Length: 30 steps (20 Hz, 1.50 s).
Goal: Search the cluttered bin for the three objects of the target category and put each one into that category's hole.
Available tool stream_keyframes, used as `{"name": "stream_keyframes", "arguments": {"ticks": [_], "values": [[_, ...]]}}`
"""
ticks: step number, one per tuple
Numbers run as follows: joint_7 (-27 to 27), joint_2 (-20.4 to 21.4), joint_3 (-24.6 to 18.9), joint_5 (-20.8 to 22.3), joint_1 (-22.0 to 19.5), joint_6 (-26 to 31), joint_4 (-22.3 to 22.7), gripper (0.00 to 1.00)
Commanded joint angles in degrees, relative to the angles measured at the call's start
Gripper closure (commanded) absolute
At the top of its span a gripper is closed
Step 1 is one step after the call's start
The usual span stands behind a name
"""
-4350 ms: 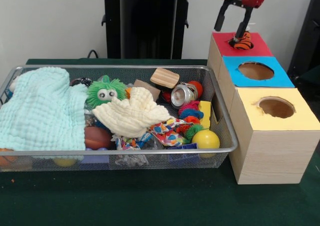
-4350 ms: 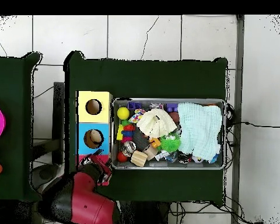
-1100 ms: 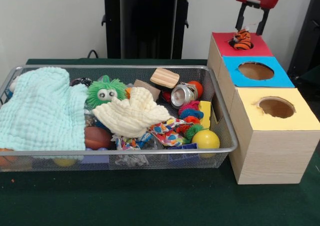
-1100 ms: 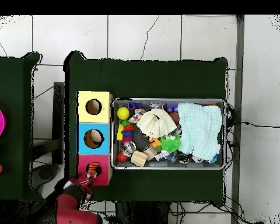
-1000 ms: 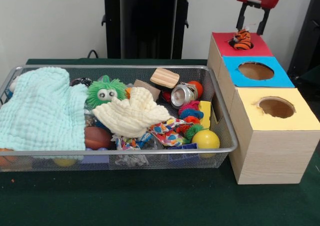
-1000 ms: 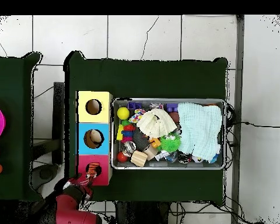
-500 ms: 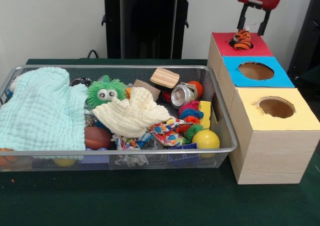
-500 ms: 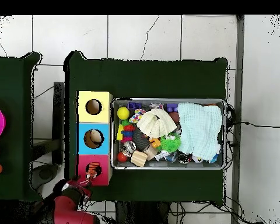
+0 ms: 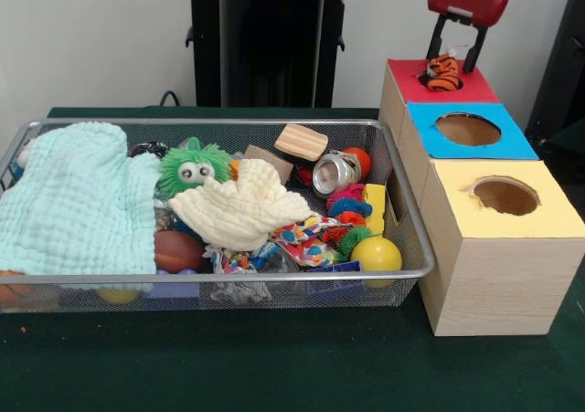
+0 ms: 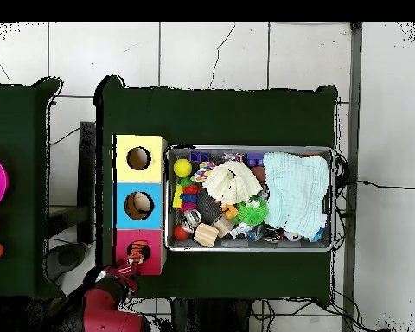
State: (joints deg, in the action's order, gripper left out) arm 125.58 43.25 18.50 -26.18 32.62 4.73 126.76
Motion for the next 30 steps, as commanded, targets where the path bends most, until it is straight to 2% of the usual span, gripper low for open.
{"name": "stream_keyframes", "arguments": {"ticks": [1, 5, 9, 12, 18, 25, 30], "values": [[13.0, -6.1, -6.6, -2.5, -3.5, -5.6, -3.4, 0.00], [13.1, -6.8, -6.7, -3.0, -3.6, -5.4, -4.5, 0.00], [12.4, -6.6, -4.0, -3.5, -2.0, -2.4, -5.4, 0.00], [10.7, -4.4, -1.6, -2.2, -1.9, 0.9, -4.9, 0.00], [6.9, 1.3, 0.3, 1.1, -4.1, 6.1, -3.1, 0.00], [5.9, 1.9, 1.6, 2.2, -4.2, 7.0, -2.8, 0.00], [5.4, 2.7, 4.8, 3.4, -2.7, 10.5, -3.9, 0.00]]}}
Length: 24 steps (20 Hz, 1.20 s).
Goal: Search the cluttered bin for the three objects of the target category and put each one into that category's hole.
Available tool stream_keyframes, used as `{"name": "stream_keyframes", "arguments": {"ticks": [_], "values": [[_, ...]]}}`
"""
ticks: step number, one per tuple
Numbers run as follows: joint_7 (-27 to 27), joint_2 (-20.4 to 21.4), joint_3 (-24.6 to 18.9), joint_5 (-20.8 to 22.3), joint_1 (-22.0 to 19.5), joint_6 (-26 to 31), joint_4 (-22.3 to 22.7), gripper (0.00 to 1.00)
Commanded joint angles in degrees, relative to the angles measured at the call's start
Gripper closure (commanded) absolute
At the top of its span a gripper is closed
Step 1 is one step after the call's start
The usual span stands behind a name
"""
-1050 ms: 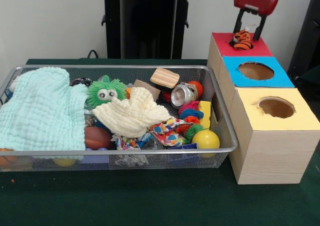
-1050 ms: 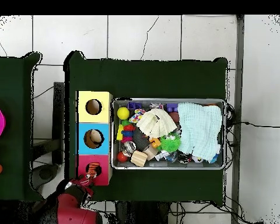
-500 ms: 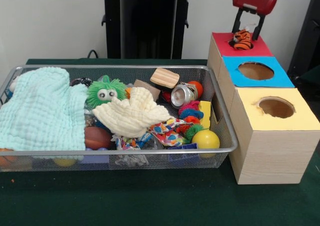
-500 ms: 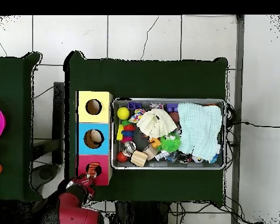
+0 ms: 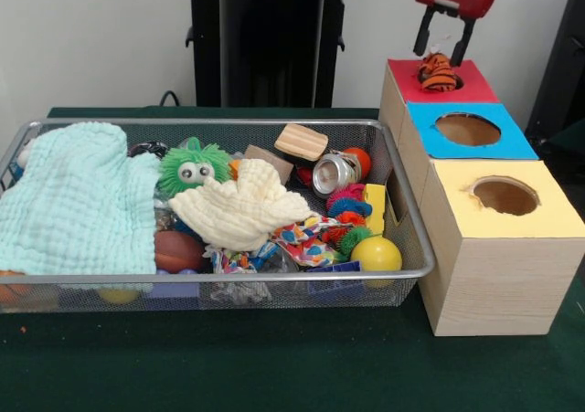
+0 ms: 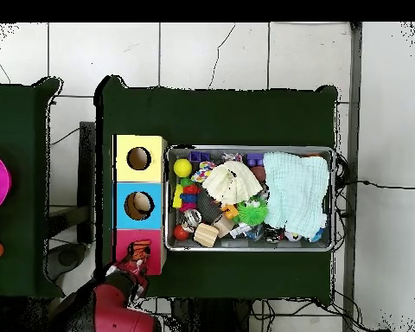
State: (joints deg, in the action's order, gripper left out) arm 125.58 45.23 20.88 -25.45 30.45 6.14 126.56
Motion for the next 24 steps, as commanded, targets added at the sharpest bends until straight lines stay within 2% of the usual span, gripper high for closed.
{"name": "stream_keyframes", "arguments": {"ticks": [1, 6, 12, 18, 24], "values": [[5.1, 0.7, 2.7, 3.1, -0.8, 9.5, -4.0, 0.00], [3.9, -1.5, 1.4, 4.9, -3.3, 6.4, -4.6, 0.00], [6.8, -1.5, 3.4, 4.2, -0.2, 10.6, -6.5, 0.00], [8.5, -5.0, 0.3, 2.3, -1.1, 5.0, -6.3, 0.00], [10.6, -8.7, -0.5, 0.7, 0.0, 1.3, -7.3, 0.00]]}}
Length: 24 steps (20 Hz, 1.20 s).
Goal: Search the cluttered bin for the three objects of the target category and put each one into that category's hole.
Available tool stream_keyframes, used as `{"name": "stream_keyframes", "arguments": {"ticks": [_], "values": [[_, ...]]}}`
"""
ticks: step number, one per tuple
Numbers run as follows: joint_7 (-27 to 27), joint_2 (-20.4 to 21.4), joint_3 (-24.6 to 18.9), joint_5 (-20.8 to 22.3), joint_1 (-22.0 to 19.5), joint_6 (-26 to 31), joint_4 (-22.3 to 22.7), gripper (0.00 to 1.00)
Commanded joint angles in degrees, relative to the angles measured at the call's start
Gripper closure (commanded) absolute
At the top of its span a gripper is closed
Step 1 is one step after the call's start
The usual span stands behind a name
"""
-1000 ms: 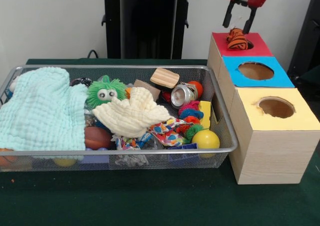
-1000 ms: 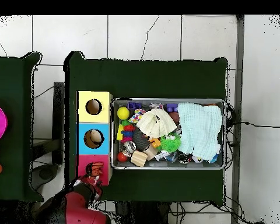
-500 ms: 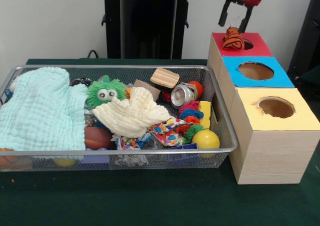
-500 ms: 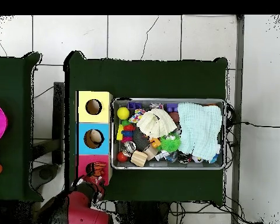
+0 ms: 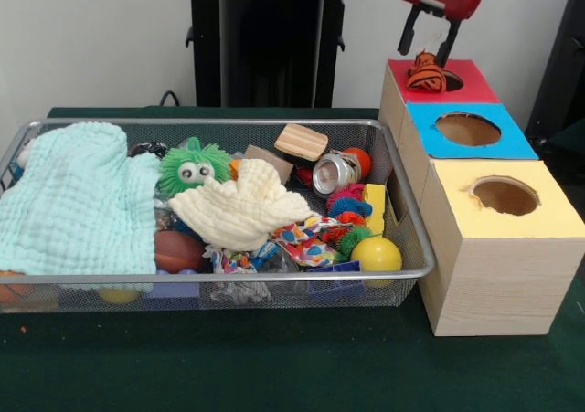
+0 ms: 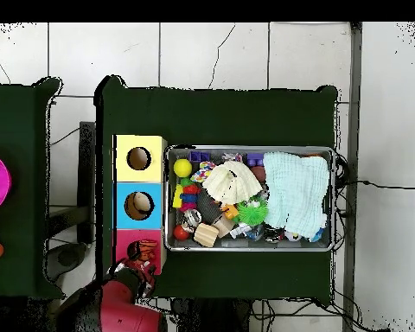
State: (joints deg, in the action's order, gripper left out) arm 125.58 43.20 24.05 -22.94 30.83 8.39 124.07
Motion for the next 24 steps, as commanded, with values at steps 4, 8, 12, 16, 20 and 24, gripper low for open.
{"name": "stream_keyframes", "arguments": {"ticks": [4, 8, 12, 16, 20, 24], "values": [[13.4, -10.8, -2.4, -4.1, 2.7, -2.6, -6.7, 0.00], [15.7, -14.8, -1.0, -7.6, 6.0, -2.6, -9.4, 0.00], [17.8, -19.9, 1.1, -12.1, 9.8, -2.2, -12.7, 0.00], [19.3, -23.1, 3.5, -16.1, 13.2, -0.2, -15.2, 0.00], [17.4, -18.8, 5.9, -15.3, 14.0, 6.8, -14.5, 0.00], [15.5, -11.5, 10.7, -11.7, 15.1, 18.4, -14.0, 0.00]]}}
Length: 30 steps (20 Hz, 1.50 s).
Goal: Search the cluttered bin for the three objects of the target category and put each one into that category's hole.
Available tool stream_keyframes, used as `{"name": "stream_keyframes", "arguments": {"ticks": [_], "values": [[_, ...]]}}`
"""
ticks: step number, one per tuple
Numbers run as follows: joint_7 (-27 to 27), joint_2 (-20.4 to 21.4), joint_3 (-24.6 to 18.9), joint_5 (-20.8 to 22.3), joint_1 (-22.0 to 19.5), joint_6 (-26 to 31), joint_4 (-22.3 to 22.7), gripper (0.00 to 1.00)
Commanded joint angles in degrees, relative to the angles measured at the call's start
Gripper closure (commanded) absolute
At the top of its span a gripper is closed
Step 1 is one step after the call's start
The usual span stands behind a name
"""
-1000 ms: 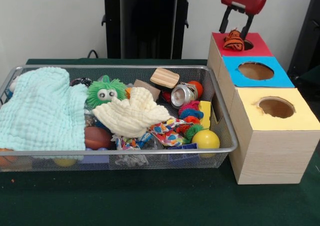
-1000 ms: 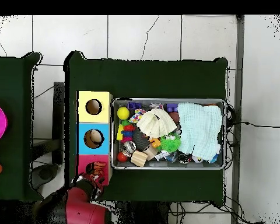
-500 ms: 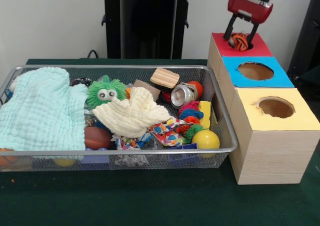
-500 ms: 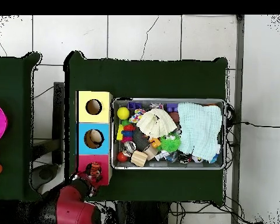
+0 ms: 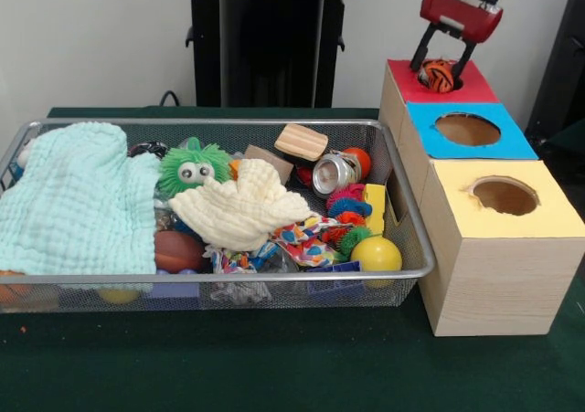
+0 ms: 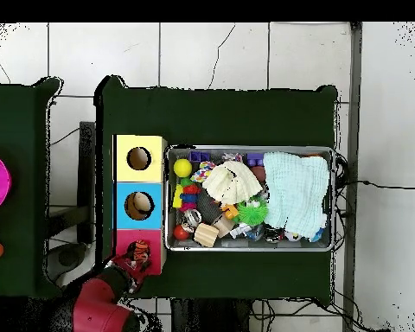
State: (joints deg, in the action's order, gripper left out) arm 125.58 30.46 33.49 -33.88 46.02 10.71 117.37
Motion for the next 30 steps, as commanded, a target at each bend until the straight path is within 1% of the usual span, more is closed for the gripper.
{"name": "stream_keyframes", "arguments": {"ticks": [1, 2, 4, 10, 13, 17, 21, 26, 30], "values": [[15.2, 2.7, 2.0, 0.0, 0.0, 18.2, -7.4, 0.00], [14.9, 4.1, 2.7, 0.7, 0.1, 20.3, -7.5, 0.00], [14.6, 5.7, 3.3, 1.3, 0.1, 22.3, -7.5, 0.00], [13.6, 6.7, 2.7, 0.7, -0.6, 21.7, -6.6, 0.00], [13.2, 6.1, 1.2, 0.0, -1.2, 18.8, -5.7, 0.00], [13.0, 4.3, -0.7, -0.7, -2.3, 14.1, -4.8, 0.00], [12.2, 3.6, -1.4, -0.4, -3.0, 12.0, -4.3, 0.00], [9.4, 4.0, -4.9, 0.2, -6.4, 5.9, -1.5, 0.00], [6.9, 6.2, -9.2, 1.3, -10.9, 1.2, 1.4, 0.00]]}}
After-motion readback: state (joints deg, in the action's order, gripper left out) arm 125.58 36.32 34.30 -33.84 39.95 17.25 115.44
